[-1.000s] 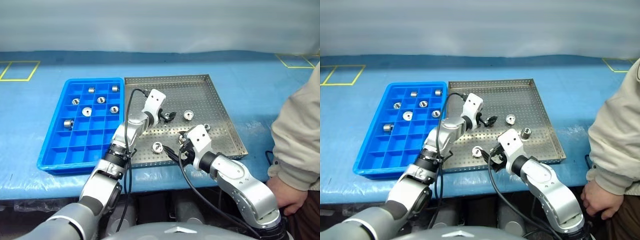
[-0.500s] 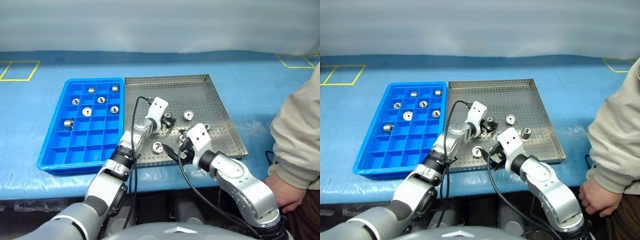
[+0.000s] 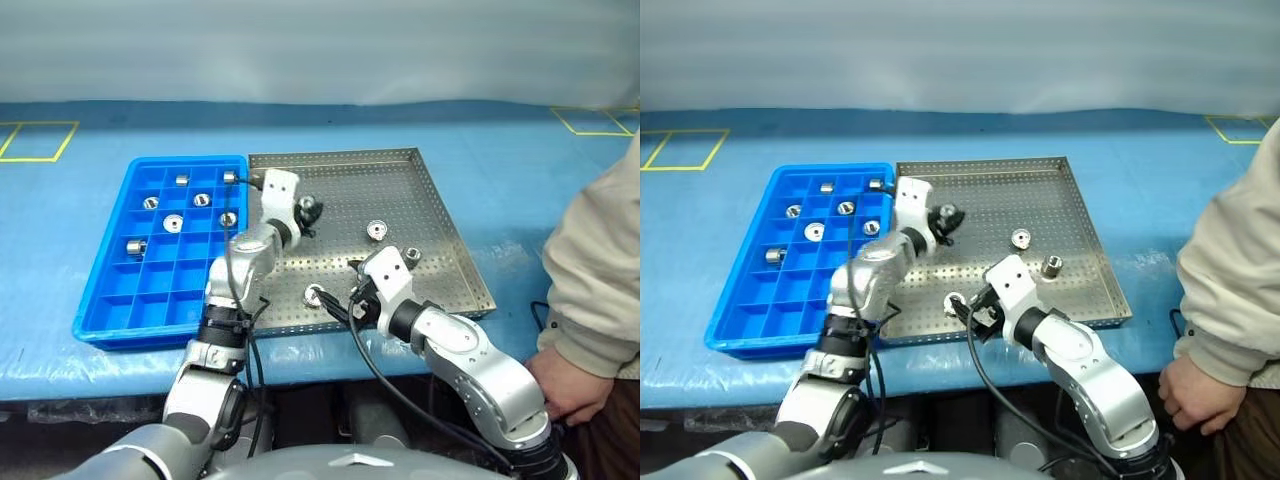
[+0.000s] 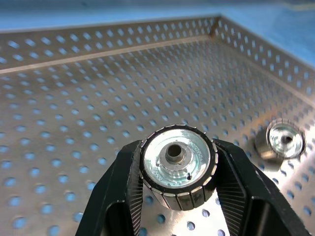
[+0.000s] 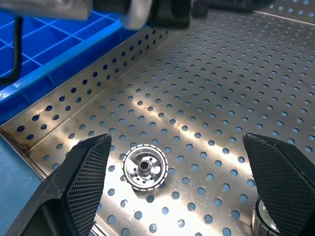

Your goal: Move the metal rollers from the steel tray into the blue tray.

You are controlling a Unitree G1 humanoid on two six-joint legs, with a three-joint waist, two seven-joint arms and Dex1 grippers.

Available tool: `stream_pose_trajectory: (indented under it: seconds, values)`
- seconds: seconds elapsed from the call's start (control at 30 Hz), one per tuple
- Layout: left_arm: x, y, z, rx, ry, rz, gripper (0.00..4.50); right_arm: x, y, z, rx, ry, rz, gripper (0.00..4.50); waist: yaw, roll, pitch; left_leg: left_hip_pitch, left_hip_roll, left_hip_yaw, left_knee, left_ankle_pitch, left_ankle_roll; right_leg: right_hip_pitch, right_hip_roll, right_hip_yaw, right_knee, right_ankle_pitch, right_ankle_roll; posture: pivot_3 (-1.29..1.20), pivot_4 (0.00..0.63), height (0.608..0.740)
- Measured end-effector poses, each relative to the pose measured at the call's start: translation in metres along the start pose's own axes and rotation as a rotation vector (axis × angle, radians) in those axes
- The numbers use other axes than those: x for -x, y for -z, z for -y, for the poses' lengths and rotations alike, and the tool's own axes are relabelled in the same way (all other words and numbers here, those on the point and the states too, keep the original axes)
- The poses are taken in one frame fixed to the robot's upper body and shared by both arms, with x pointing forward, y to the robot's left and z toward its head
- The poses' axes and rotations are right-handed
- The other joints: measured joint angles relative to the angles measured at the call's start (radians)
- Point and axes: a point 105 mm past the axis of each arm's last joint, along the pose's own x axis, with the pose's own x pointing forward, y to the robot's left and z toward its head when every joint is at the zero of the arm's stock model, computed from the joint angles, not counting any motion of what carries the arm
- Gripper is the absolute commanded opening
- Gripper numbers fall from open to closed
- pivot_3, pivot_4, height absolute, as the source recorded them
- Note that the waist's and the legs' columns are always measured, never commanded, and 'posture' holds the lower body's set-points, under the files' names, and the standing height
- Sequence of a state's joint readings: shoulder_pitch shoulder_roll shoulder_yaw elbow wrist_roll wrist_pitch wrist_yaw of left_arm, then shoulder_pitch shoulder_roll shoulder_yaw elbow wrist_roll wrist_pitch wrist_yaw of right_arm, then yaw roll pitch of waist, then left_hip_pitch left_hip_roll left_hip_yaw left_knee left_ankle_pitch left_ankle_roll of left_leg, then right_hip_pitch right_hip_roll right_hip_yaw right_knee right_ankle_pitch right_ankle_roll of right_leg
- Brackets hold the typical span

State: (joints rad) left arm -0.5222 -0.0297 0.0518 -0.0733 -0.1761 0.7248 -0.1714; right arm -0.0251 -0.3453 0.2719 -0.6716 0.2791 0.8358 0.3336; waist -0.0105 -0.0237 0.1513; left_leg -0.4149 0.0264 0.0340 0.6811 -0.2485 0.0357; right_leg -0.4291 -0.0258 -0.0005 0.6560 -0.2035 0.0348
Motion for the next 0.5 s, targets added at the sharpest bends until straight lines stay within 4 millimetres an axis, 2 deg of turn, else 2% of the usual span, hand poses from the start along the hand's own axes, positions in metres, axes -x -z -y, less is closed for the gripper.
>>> stream_pose_trajectory:
  seconds: [0.1,0.27,0.5]
  values:
    - [0.026,-0.012,-0.025,-0.037,-0.135,0.048,1.78,-0.005,-0.003,-0.005,0.013,-0.04,0.002,4.5,0.005,0.0,0.0,0.001,0.0,0.0,0.0,0.0,0.0,0.001,0.0,0.0,0.0,0.0,0.0,0.12,0.15,0.74]
    - [0.074,-0.001,-0.065,-0.134,-0.414,0.025,1.78,-0.017,-0.011,-0.021,0.054,-0.159,0.016,4.5,0.023,-0.001,0.001,0.001,0.0,0.0,0.0,0.0,0.0,0.001,0.0,0.0,0.0,-0.002,-0.004,0.18,0.15,0.74]
    - [0.121,0.015,-0.085,-0.198,-0.671,-0.039,1.78,-0.023,-0.012,-0.035,0.066,-0.253,0.014,4.5,0.078,-0.002,0.002,0.0,-0.001,-0.002,0.0,0.0,0.0,0.002,-0.002,-0.003,-0.002,-0.003,-0.005,0.24,0.15,0.74]
